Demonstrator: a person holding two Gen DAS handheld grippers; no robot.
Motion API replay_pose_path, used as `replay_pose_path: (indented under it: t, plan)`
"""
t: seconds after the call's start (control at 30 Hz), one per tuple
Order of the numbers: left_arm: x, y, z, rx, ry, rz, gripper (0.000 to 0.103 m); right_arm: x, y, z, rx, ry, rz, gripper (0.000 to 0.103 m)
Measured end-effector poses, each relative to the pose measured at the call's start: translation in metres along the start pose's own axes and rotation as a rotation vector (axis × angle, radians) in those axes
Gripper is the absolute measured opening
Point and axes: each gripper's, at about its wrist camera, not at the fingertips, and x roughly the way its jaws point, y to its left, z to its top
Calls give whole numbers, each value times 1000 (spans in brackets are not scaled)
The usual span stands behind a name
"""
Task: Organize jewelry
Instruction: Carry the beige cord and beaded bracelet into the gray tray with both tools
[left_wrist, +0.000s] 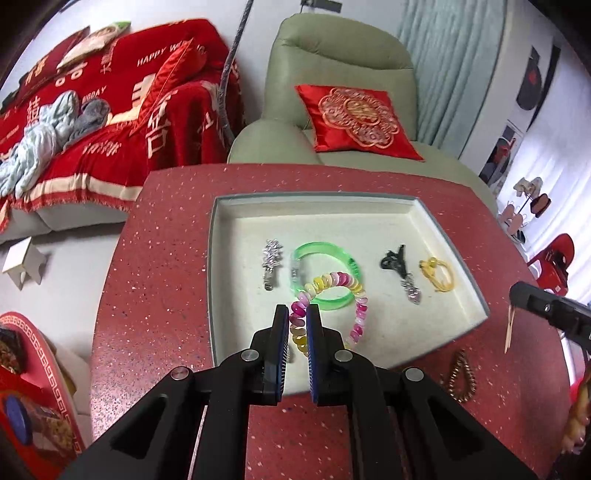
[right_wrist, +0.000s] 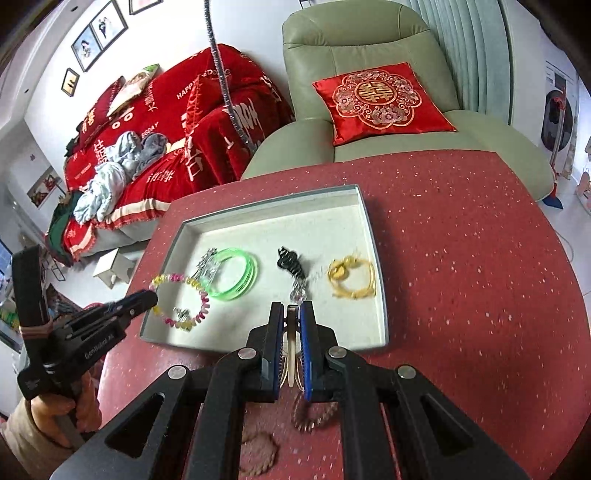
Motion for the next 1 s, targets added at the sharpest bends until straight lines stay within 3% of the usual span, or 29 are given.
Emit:
replay_pose_path:
  t: [0.57, 1.0]
  plan:
    - [57, 1, 10, 45, 129, 50, 27, 76, -17, 29, 33, 77, -51, 9]
    - [68, -8, 3, 88, 110, 126, 28, 107, -23, 12, 22, 119, -95, 9]
